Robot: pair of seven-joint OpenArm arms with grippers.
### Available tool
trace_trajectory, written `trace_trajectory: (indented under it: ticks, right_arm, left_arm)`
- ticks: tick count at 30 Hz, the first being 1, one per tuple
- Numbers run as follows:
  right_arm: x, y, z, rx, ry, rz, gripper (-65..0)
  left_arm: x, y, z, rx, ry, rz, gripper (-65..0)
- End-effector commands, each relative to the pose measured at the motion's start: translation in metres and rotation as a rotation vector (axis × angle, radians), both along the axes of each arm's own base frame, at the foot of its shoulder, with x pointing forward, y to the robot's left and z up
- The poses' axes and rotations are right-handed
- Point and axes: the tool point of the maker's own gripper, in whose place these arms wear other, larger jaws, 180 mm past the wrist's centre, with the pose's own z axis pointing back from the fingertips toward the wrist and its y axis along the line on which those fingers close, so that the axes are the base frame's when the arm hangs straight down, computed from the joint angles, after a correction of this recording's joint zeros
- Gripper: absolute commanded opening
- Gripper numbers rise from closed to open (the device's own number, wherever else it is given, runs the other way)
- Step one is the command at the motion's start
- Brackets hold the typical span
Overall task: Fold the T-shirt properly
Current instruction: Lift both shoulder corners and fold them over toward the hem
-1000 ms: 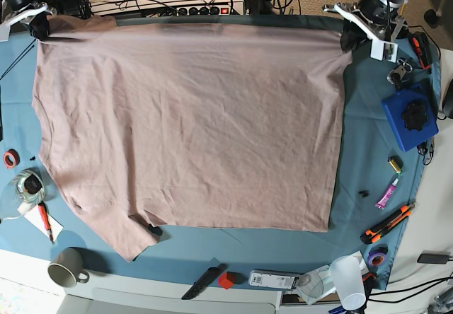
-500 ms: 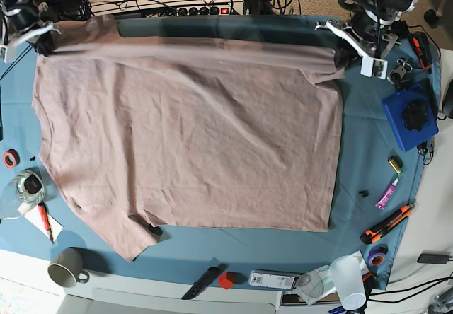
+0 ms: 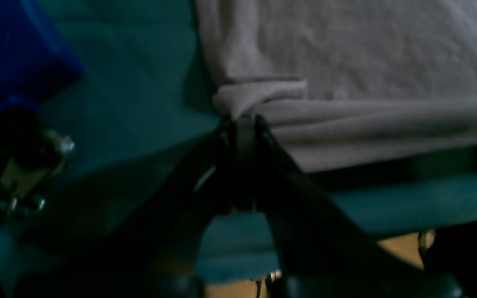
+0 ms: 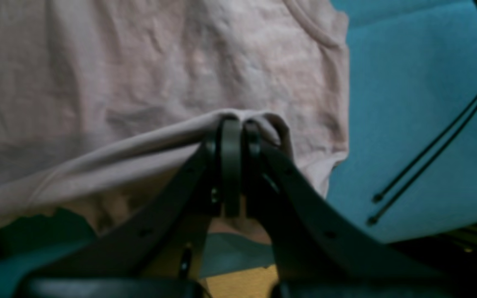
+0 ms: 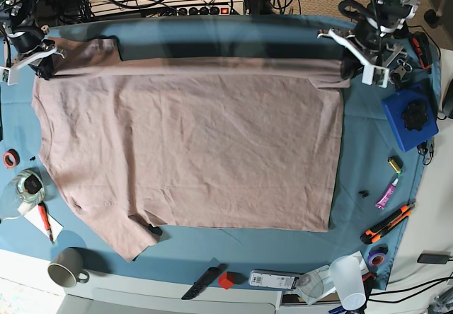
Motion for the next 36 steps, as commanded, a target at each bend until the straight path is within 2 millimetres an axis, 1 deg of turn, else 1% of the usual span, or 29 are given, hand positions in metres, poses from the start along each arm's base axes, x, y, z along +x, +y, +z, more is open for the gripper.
trace_trajectory:
  ticks: [1,3,6,9,11,13,17,20,23,27,29,31,34,36]
  right_arm:
    - [0.008,-0.005,0.013,-0.036,-0.039,0.008,-65.0]
    - [0.011,-0.004,0.012,-0.045,-0.040,0.013,-65.0]
    - [0.016,0.000,0.012,-0.043,-0.054,0.026,-65.0]
    - [0.022,-0.002,0.015,-0.059,-0.068,0.021,-65.0]
    - [0.027,-0.004,0.018,-0.067,-0.081,0.017,-65.0]
    - [0.033,-0.006,0.020,-0.064,-0.095,0.010,-65.0]
    - [0.041,-0.010,0.014,-0.029,-0.111,-0.013,-65.0]
    - [0.050,-0.018,0.012,-0.011,-0.128,-0.029,-65.0]
    - [0.059,-0.028,0.014,-0.004,-0.141,-0.040,-65.0]
    - [0.069,-0.042,0.021,-0.012,-0.154,-0.048,-65.0]
    - [0.073,-0.049,0.021,-0.005,-0.156,-0.056,-65.0]
    - [0.077,-0.053,0.019,0.010,-0.157,-0.067,-65.0]
    - [0.084,-0.054,0.014,0.032,-0.158,-0.068,-65.0]
    - [0.092,-0.053,0.012,0.018,-0.159,-0.059,-65.0]
  left_arm:
    - [0.006,-0.001,0.009,0.003,-0.042,-0.006,-65.0]
    - [0.013,-0.006,0.014,0.012,-0.077,-0.019,-65.0]
    - [0.025,-0.005,0.022,0.041,-0.124,-0.026,-65.0]
    - [0.035,-0.005,0.028,0.041,-0.155,-0.026,-65.0]
    - [0.039,-0.006,0.030,0.041,-0.164,-0.028,-65.0]
    - [0.042,-0.004,0.028,0.037,-0.165,-0.029,-65.0]
    - [0.046,0.005,0.011,0.047,-0.128,-0.023,-65.0]
    - [0.053,0.008,0.004,0.042,-0.120,-0.012,-65.0]
    - [0.066,0.009,0.009,0.038,-0.155,-0.005,-65.0]
    - [0.083,0.010,0.021,0.039,-0.203,-0.003,-65.0]
    - [0.090,0.010,0.026,0.038,-0.221,-0.002,-65.0]
    - [0.094,0.011,0.026,0.037,-0.227,0.000,-65.0]
    - [0.100,0.013,0.015,0.030,-0.204,0.009,-65.0]
    - [0.107,0.011,0.004,0.019,-0.181,0.005,-65.0]
